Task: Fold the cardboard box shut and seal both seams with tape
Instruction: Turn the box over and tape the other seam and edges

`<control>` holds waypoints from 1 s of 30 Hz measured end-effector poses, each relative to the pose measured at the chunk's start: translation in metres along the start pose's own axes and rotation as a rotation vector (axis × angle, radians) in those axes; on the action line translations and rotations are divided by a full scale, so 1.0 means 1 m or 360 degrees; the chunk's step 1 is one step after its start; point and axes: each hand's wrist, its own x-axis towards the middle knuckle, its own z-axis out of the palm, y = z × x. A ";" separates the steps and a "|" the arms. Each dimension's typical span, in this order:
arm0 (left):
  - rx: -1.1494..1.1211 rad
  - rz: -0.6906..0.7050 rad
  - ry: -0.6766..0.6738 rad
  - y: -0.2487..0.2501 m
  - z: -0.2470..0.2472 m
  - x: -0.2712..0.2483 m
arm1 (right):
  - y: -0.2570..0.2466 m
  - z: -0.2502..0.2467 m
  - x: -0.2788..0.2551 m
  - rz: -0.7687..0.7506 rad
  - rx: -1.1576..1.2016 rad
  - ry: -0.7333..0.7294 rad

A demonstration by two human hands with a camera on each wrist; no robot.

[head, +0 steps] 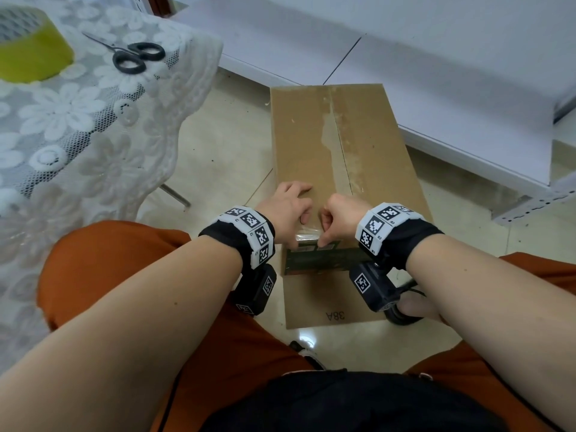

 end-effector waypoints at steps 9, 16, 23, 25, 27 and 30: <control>0.0196 0.0054 -0.0061 -0.005 0.000 -0.002 | 0.000 0.002 0.001 -0.0019 -0.0065 0.0013; 0.0403 0.0086 -0.0165 -0.006 -0.005 -0.001 | 0.000 0.002 -0.002 -0.0042 -0.0096 0.0004; 0.0464 0.0063 -0.0394 -0.006 -0.016 0.009 | 0.001 0.001 -0.003 -0.0034 -0.0032 -0.0040; 0.0454 0.0068 -0.0394 -0.006 -0.020 0.009 | 0.001 0.001 -0.003 -0.0033 -0.0013 -0.0035; 0.0459 0.0084 -0.0338 -0.006 -0.023 0.007 | 0.001 0.001 -0.004 -0.0030 -0.0002 -0.0024; 0.0493 0.0082 -0.0219 -0.005 -0.018 0.003 | 0.001 0.002 -0.003 -0.0025 -0.0002 -0.0009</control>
